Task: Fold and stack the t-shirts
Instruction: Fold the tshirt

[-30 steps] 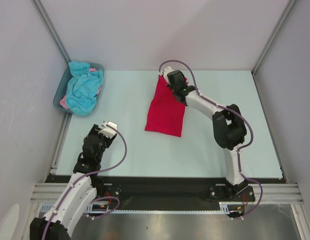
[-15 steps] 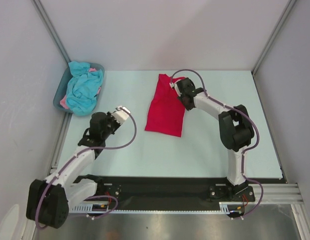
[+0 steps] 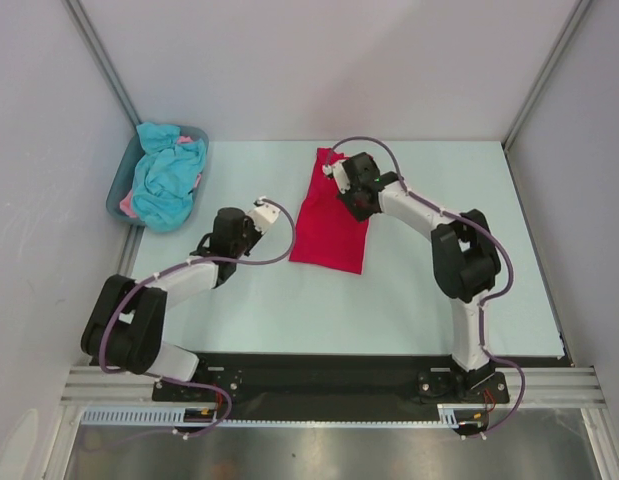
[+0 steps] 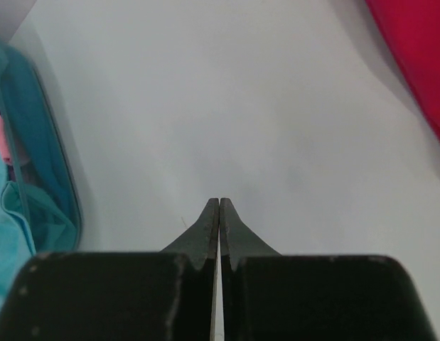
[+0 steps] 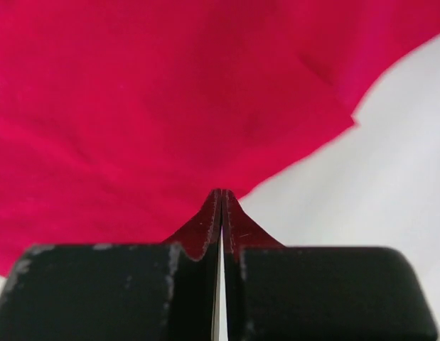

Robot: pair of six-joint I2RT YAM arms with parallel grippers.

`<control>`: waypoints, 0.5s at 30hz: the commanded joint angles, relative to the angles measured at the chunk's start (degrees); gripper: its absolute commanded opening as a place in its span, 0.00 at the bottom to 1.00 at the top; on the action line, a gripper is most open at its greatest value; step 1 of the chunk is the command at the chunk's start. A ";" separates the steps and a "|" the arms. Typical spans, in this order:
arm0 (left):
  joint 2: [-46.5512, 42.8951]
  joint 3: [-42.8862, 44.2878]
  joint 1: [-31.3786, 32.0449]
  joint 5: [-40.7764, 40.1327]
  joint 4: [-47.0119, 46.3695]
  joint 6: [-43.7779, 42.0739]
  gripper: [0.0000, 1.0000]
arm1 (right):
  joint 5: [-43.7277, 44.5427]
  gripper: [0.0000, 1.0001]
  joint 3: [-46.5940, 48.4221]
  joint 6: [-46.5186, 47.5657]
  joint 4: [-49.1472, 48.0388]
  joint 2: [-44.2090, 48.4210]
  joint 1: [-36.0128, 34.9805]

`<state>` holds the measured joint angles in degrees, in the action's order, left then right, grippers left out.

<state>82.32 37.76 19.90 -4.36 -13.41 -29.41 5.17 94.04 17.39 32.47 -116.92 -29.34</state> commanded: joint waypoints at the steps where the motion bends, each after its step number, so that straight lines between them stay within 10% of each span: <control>1: 0.29 2.32 -0.04 -5.30 -6.19 3.65 0.00 | -1.83 0.00 2.20 -0.25 -1.00 -3.92 -0.98; 15: -8.05 2.14 -0.04 -4.95 -4.52 4.19 0.00 | -1.92 0.00 6.25 0.02 -1.53 -12.98 4.73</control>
<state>76.44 37.76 19.90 -8.16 -16.21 -26.35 2.26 102.45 17.50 31.03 -129.54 -26.70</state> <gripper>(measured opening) 0.007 0.009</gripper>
